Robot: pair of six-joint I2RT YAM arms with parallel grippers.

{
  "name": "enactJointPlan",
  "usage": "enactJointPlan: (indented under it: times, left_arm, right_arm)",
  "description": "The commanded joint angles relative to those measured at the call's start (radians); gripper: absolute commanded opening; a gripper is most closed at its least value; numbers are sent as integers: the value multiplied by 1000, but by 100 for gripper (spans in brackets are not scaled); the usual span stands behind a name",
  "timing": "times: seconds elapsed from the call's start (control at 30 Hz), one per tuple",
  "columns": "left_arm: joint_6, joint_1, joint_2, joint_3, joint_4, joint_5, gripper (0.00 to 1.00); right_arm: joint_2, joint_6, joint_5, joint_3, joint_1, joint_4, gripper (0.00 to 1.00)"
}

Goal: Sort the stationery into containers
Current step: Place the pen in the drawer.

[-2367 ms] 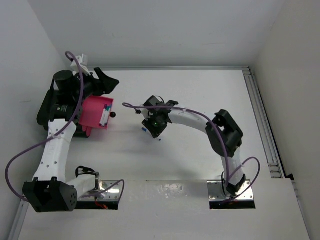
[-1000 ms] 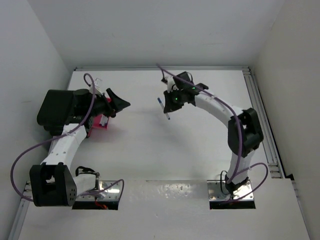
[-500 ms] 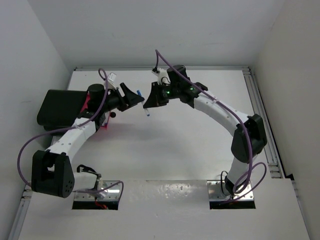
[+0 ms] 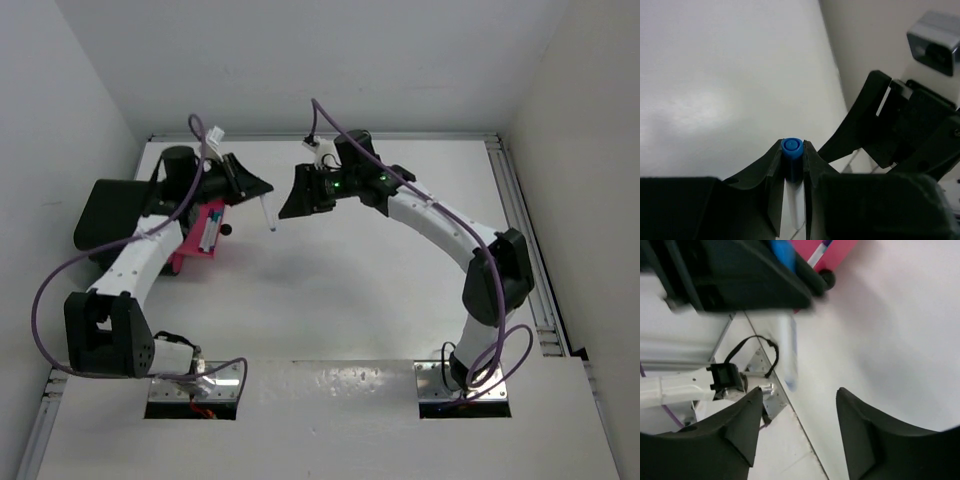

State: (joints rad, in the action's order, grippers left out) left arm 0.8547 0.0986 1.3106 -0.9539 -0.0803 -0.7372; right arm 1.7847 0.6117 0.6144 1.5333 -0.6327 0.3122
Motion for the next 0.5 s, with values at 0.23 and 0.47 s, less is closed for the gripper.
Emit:
enactJointPlan:
  times: [0.23, 0.47]
  left_arm:
    - [-896, -152, 199, -635, 1011, 444, 0]
    - [-976, -217, 306, -605, 1061, 610, 4]
  right_arm:
    - [-117, -131, -42, -145, 123, 10, 61]
    - [-107, -168, -65, -142, 120, 8, 60]
